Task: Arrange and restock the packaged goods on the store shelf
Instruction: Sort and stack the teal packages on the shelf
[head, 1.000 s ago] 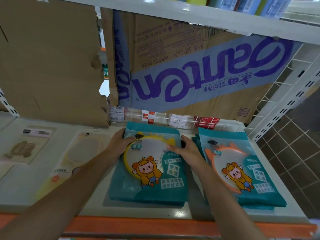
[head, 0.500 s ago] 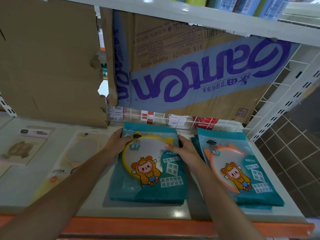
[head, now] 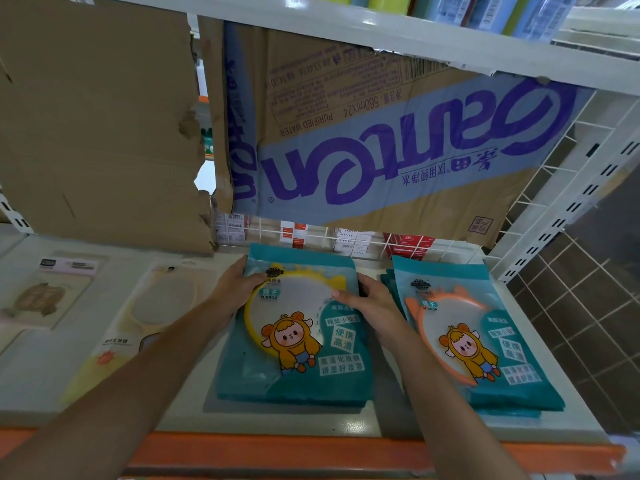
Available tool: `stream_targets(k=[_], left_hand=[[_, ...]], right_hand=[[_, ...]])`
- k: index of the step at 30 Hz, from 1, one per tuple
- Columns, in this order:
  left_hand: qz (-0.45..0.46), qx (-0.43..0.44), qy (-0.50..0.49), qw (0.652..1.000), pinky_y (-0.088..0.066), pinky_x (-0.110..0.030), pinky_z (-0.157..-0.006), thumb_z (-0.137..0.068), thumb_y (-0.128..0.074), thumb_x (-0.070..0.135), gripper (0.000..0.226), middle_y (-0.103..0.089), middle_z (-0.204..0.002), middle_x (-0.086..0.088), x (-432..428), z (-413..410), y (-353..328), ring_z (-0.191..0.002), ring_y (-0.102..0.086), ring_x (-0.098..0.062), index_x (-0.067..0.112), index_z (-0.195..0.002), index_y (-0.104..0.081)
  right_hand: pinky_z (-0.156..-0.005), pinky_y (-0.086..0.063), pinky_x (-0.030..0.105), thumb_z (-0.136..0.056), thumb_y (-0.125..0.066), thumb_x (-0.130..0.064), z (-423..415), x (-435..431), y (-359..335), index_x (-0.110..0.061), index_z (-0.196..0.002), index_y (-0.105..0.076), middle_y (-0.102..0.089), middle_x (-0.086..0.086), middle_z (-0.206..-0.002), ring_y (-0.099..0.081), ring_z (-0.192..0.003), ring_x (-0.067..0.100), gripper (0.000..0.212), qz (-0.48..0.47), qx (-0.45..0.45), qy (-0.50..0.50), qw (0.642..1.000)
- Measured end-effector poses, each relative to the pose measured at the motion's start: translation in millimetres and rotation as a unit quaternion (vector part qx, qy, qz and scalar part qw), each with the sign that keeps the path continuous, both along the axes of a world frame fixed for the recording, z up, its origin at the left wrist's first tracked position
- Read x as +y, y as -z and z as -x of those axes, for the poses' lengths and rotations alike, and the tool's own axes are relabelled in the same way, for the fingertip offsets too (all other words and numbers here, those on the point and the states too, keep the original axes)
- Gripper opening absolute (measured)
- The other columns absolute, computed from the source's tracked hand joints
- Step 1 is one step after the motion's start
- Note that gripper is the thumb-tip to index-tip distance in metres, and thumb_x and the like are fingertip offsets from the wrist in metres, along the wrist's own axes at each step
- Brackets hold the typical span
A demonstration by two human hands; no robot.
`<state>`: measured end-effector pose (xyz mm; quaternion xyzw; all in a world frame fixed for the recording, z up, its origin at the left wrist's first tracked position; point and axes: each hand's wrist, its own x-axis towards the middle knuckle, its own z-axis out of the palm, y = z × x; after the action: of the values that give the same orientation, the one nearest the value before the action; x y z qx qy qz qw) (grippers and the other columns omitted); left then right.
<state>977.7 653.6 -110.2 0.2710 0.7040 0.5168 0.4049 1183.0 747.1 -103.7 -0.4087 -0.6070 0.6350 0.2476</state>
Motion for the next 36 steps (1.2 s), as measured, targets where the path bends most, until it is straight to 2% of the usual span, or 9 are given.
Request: stream_targets(k=[11, 14, 18, 20, 22, 24, 27, 31, 36], left_hand=[[-0.036, 0.033, -0.086, 0.995, -0.044, -0.027, -0.082, -0.094, -0.049, 0.009, 0.039, -0.052, -0.132, -0.011, -9, -4, -4, -0.101, -0.052, -0.015, 0.008, -0.133, -0.045], [-0.026, 0.01, -0.008, 1.0, -0.044, -0.02, -0.08, -0.094, -0.051, 0.015, 0.043, -0.049, -0.136, -0.006, -26, -11, -16, -0.097, -0.056, -0.005, 0.015, -0.135, -0.04], [-0.033, 0.05, 0.152, 0.987, -0.039, 0.001, -0.051, -0.088, -0.054, -0.001, 0.063, -0.038, -0.096, 0.024, -56, -28, -33, -0.079, -0.046, 0.012, 0.027, -0.131, -0.019], [-0.025, 0.083, 0.213, 0.973, -0.034, 0.007, -0.057, -0.081, -0.068, 0.005, 0.082, -0.026, -0.099, 0.034, -73, -28, -31, -0.092, -0.037, 0.017, 0.038, -0.126, -0.008], [-0.039, 0.118, 0.267, 0.955, -0.034, 0.006, -0.077, -0.058, -0.085, 0.037, 0.106, -0.021, -0.12, 0.038, -86, -23, -17, -0.104, -0.032, 0.03, 0.051, -0.124, -0.003], [-0.017, 0.185, 0.291, 0.939, -0.031, -0.013, -0.103, -0.036, -0.081, 0.067, 0.13, -0.01, -0.138, 0.033, -96, -23, -10, -0.128, -0.02, 0.017, 0.056, -0.13, 0.008], [-0.01, 0.214, 0.277, 0.937, -0.031, -0.043, -0.111, -0.039, -0.084, 0.061, 0.142, -0.01, -0.151, 0.013, -102, -26, 2, -0.14, -0.017, -0.01, 0.041, -0.144, 0.01], [0.029, 0.257, 0.243, 0.935, -0.025, -0.039, -0.114, -0.061, -0.083, 0.028, 0.131, 0.009, -0.155, 0.007, -106, -40, -2, -0.144, -0.004, -0.018, 0.033, -0.144, 0.019], [0.065, 0.287, 0.233, 0.927, -0.024, -0.025, -0.108, -0.063, -0.082, 0.028, 0.134, 0.017, -0.154, 0.009, -108, -43, 4, -0.143, -0.002, -0.014, 0.034, -0.141, 0.027]], right_hand=[[-0.079, -0.053, 0.027, -0.08, -0.07, -0.012, -3, -6, 0, -0.026, -0.102, -0.057, -0.067, -0.002, -0.103, -0.065, -0.092, 0.014, 0.029, -0.013, -0.008, -0.001, 1.0], [-0.077, -0.051, 0.021, -0.08, -0.07, -0.016, -7, -12, -7, -0.022, -0.107, -0.055, -0.065, 0.0, -0.111, -0.062, -0.094, 0.009, 0.032, -0.048, -0.041, -0.021, 0.998], [-0.067, -0.045, 0.005, -0.079, -0.071, -0.019, -21, -34, -19, -0.022, -0.117, -0.046, -0.058, -0.018, -0.101, -0.055, -0.087, -0.013, 0.046, -0.077, -0.097, -0.09, 0.988], [-0.066, -0.04, -0.001, -0.078, -0.073, -0.02, -31, -49, -21, -0.025, -0.124, -0.039, -0.054, -0.024, -0.104, -0.055, -0.093, -0.013, 0.057, -0.081, -0.108, -0.115, 0.984], [-0.067, -0.037, -0.004, -0.077, -0.073, -0.015, -41, -63, -23, -0.038, -0.118, -0.031, -0.047, -0.029, -0.102, -0.052, -0.091, -0.02, 0.063, -0.087, -0.12, -0.134, 0.98], [-0.078, -0.039, -0.001, -0.075, -0.075, -0.014, -48, -75, -21, -0.045, -0.11, -0.026, -0.04, -0.034, -0.102, -0.049, -0.088, -0.026, 0.067, -0.106, -0.144, -0.156, 0.971], [-0.09, -0.032, 0.003, -0.071, -0.078, -0.02, -53, -86, -16, -0.052, -0.119, 0.001, -0.032, -0.038, -0.109, -0.041, -0.104, -0.015, 0.098, -0.129, -0.189, -0.167, 0.959], [-0.104, -0.033, 0.017, -0.07, -0.081, -0.021, -58, -91, -5, -0.039, -0.139, 0.015, -0.035, -0.018, -0.138, -0.037, -0.125, 0.0, 0.12, -0.141, -0.221, -0.168, 0.95], [-0.111, -0.031, 0.031, -0.069, -0.081, -0.021, -54, -93, -2, -0.023, -0.147, 0.015, -0.032, -0.006, -0.148, -0.032, -0.133, 0.01, 0.123, -0.18, -0.248, -0.142, 0.941]])
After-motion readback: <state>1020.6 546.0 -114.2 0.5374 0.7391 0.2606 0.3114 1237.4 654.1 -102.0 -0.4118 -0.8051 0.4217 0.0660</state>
